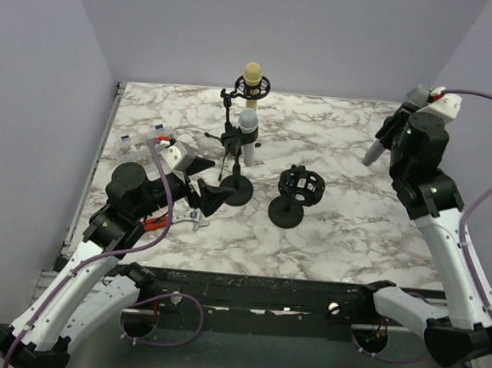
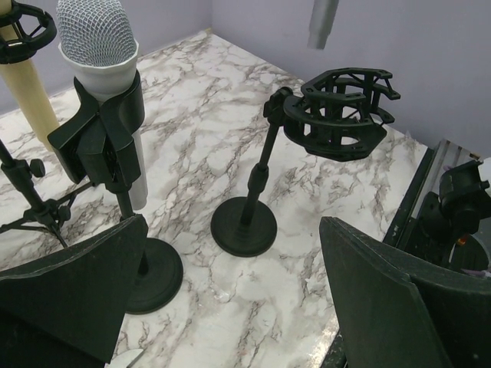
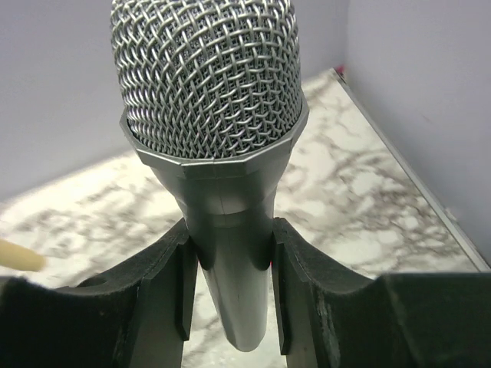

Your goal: Remove the microphone from the stand

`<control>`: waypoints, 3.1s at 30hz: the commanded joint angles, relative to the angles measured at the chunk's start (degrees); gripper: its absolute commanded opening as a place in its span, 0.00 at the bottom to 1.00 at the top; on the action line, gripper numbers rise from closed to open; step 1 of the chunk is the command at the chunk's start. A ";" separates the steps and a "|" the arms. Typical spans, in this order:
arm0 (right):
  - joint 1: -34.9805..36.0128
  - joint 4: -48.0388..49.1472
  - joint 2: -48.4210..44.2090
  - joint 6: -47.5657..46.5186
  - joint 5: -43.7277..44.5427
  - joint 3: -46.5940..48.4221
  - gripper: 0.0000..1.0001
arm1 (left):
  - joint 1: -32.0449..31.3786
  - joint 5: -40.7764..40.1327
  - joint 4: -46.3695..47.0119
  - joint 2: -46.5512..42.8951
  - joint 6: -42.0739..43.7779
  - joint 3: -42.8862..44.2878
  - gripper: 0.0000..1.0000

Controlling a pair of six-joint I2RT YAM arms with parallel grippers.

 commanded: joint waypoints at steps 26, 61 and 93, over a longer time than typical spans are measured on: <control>-4.28 -3.09 62.79 -12.61 0.07 30.85 0.02 | -4.19 -2.74 -1.89 -1.28 2.63 1.92 0.99; -6.31 0.28 91.33 -16.69 -9.95 53.80 0.39 | -5.17 -5.24 -2.28 3.06 3.77 1.61 0.98; -6.26 -9.71 61.07 -3.98 -18.88 41.84 1.00 | -5.17 -4.37 -2.41 3.98 3.42 1.92 0.99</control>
